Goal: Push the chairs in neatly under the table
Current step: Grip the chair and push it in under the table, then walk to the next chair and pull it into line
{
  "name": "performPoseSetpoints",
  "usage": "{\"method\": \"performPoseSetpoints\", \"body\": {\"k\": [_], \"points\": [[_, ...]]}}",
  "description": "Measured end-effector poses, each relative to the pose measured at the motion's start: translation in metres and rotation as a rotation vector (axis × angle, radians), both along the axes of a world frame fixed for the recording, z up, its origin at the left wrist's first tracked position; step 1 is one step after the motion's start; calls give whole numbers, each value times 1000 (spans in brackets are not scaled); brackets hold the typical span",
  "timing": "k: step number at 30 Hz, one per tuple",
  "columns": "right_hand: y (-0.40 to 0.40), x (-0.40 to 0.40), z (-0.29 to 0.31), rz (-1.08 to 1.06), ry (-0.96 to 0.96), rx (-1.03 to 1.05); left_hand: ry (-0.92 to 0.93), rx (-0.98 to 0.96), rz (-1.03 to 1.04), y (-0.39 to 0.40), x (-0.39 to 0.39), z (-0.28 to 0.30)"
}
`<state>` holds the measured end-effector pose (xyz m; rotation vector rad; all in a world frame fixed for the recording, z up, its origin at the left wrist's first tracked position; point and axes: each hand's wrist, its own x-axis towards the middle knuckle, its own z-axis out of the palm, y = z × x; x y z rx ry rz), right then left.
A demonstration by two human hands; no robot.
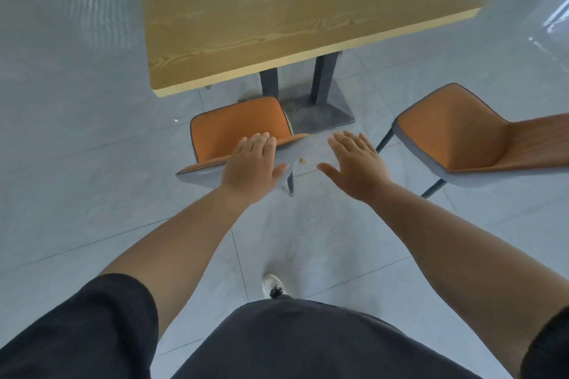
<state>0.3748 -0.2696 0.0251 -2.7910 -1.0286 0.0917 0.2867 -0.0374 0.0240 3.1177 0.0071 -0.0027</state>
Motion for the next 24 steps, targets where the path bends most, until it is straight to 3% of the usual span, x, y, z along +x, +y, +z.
{"method": "performPoseSetpoints", "body": {"k": [16,24], "points": [[-357,-58,12,-520,-57,46,33,-43,-467,-339,61,7],[-486,-95,17,-741,-89,65,34,-85,-665,-479,72,11]]}}
